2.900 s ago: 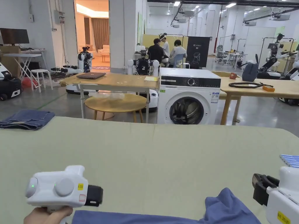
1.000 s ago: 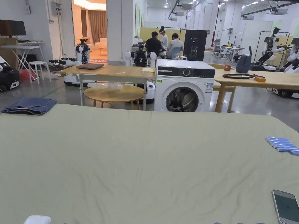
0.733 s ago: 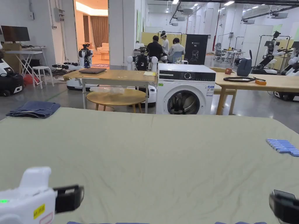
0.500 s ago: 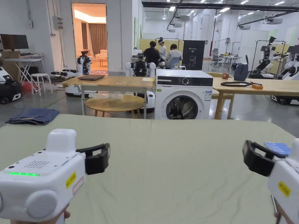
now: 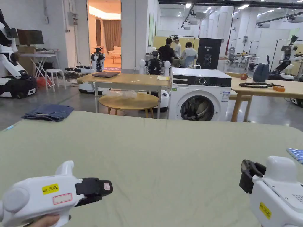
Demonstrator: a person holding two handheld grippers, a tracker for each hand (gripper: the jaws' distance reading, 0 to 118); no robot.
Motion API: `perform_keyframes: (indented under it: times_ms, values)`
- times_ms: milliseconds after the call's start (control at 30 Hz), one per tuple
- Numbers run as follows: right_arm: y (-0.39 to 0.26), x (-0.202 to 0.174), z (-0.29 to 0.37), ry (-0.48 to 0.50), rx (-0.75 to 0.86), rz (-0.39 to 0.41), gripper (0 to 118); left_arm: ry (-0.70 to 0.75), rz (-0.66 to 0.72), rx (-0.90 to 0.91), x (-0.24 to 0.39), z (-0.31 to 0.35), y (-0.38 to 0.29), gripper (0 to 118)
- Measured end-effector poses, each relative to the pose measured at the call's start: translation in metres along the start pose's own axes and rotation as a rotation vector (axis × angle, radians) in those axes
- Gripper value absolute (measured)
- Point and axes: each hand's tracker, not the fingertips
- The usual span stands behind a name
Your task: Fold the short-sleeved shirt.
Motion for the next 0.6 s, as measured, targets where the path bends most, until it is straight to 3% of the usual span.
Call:
perform_keyframes:
  times_ms: [33, 67, 100, 133, 167, 300, 400, 433, 467, 500, 600]
  values:
    - [-0.005, 0.001, -0.001, 0.002, -0.010, -0.003, 0, -0.036, 0.079, -0.062, -0.026, 0.003, -0.003, 5]
    - [0.001, 0.003, 0.001, 0.001, -0.019, -0.005, 0, -0.037, 0.143, -0.078, -0.050, 0.009, -0.010, 25]
    - [-0.004, 0.003, 0.000, -0.002, -0.029, -0.004, 0, 0.018, 0.173, -0.080, -0.063, 0.015, -0.015, 56]
    - [-0.009, 0.002, -0.001, -0.005, -0.039, 0.000, 0, 0.057, 0.212, -0.107, -0.082, 0.019, -0.019, 95]
    - [-0.012, 0.001, -0.003, -0.007, -0.050, 0.004, 0, 0.107, 0.228, -0.143, -0.093, 0.022, -0.023, 105]
    - [-0.014, -0.004, -0.010, -0.004, -0.073, 0.019, 0, 0.168, 0.366, -0.135, -0.122, 0.027, -0.045, 105]
    - [-0.012, -0.012, -0.015, 0.010, -0.090, 0.014, 0, -0.106, 0.529, -0.113, -0.125, 0.011, -0.055, 103]
    - [-0.011, -0.017, -0.016, 0.016, -0.095, 0.012, 0, -0.174, 0.577, -0.148, -0.125, -0.001, -0.056, 92]
    - [-0.009, -0.021, -0.017, 0.022, -0.097, 0.014, 0, -0.188, 0.606, -0.167, -0.122, -0.015, -0.060, 71]
    - [-0.010, -0.025, -0.017, 0.030, -0.098, 0.017, 0, -0.161, 0.615, -0.173, -0.151, -0.026, -0.059, 39]
    - [-0.009, -0.035, -0.018, 0.051, -0.103, 0.028, 0, 0.122, 0.503, -0.174, -0.145, -0.056, -0.060, 10]
